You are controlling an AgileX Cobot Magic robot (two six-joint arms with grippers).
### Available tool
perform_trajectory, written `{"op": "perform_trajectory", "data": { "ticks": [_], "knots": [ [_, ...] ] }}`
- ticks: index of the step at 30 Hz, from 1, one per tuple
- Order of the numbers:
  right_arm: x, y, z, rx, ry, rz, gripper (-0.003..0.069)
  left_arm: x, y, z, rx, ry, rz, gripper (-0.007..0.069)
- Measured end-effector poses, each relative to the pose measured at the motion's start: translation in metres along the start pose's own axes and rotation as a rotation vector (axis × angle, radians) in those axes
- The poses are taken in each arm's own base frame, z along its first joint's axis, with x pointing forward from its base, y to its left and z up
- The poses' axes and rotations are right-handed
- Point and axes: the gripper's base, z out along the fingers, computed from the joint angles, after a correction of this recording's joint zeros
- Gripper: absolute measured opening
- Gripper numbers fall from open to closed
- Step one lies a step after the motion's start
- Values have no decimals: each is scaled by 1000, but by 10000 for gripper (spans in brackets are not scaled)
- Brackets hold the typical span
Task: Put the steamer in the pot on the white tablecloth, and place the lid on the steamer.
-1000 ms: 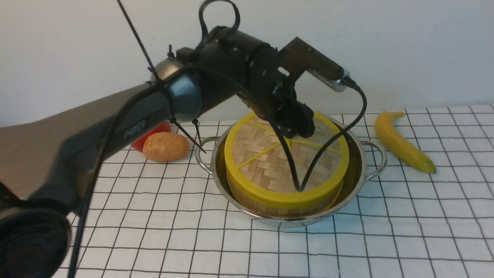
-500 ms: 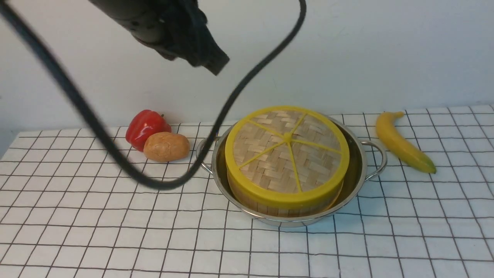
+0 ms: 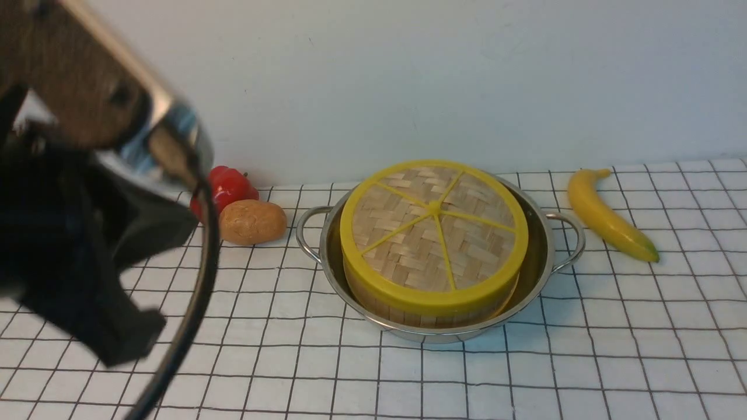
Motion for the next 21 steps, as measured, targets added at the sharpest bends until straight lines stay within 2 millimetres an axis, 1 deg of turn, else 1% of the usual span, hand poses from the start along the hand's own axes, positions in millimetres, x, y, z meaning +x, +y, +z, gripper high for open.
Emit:
{"op": "perform_trajectory", "data": {
  "ticks": [1,2,3,4,7,9,11,14,21],
  "knots": [
    [5,0,1,0,-6,7,121,14,-4,8,5,16,-13,-23],
    [12,-1,2,1,-14,12,53,30,-8,6,0,-18,-35,-23],
    [14,-1,3,4,-17,15,20,42,-11,11,1,-20,-54,-23],
    [16,-2,3,8,-17,18,-3,51,-14,13,1,-29,-72,-23],
    [16,-4,3,33,-31,7,-15,76,-20,16,0,-61,-136,-23],
    [16,-4,3,36,-36,11,-15,85,-22,14,-1,-80,-160,-23],
    [15,-4,3,30,-42,30,-15,91,-24,8,1,-108,-195,-22],
    [14,0,3,-12,-50,70,-12,93,-24,4,2,-128,-210,-19],
    [12,12,2,-147,-64,187,1,94,-24,4,2,-130,-213,-7]
  ]
}}
